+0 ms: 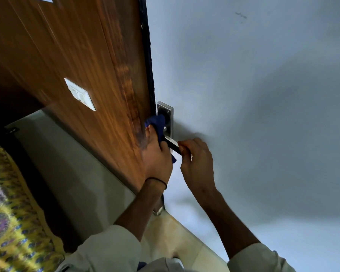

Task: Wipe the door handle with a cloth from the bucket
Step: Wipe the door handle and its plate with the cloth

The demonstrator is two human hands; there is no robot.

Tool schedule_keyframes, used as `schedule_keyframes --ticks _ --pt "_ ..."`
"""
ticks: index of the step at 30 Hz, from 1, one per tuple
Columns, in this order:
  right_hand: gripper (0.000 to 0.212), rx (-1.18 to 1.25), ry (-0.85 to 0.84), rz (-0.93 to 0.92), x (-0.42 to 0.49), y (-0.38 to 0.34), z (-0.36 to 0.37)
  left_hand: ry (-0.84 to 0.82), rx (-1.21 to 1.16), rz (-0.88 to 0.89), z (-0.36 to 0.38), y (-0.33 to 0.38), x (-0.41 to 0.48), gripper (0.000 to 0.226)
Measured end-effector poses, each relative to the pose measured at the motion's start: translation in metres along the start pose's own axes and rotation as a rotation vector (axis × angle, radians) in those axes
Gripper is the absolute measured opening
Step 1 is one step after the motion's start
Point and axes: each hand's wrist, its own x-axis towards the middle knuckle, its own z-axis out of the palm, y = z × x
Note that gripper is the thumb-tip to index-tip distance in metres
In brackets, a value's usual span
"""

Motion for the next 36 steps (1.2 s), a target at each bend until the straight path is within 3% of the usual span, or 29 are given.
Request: schedule_keyframes --ticks 3,7,11,14,19,22,24,27,30,33,36 --pt "0.017 0.010 0.002 0.012 0.000 0.000 0.001 0.023 0.010 0.020 -0.004 0.005 -0.023 0.072" --pt "0.017 0.020 -0.008 0.014 0.002 -0.001 0.000 0.092 0.062 0.096 -0.007 0.013 -0.016 0.056" --pt "0.018 0.018 -0.026 0.001 0.006 -0.001 -0.002 -0.074 -0.039 0.056 -0.023 0.017 0.025 0.040" --pt "0.017 0.033 -0.018 -0.002 0.005 -0.002 -0.002 -0.128 -0.239 -0.118 -0.033 0.013 0.036 0.022" --pt "0.017 0.089 -0.026 0.008 0.002 -0.006 -0.005 -0.267 -0.884 -0.618 -0.025 0.001 -0.005 0.025" --pt "0.015 0.050 -0.038 -0.004 0.001 -0.003 -0.004 -0.321 -1.065 -0.669 -0.018 0.009 -0.031 0.020" --pt "0.015 0.043 -0.036 -0.009 0.001 -0.001 -0.003 -0.270 -1.084 -0.692 -0.022 0.012 -0.025 0.016" --pt "0.015 0.049 -0.011 -0.020 0.000 0.000 -0.002 -0.075 -0.995 -0.624 -0.033 0.012 -0.004 0.020" --pt "0.015 0.057 0.004 -0.021 0.000 0.001 -0.001 0.063 -0.761 -0.389 -0.027 0.012 0.002 0.017" --pt "0.017 0.078 0.015 -0.007 0.000 0.001 0.000 0.052 -0.397 -0.131 -0.003 0.005 -0.012 0.057" --pt "0.017 0.093 0.009 0.007 0.001 -0.001 0.000 0.025 -0.293 -0.031 0.010 0.004 -0.041 0.065"
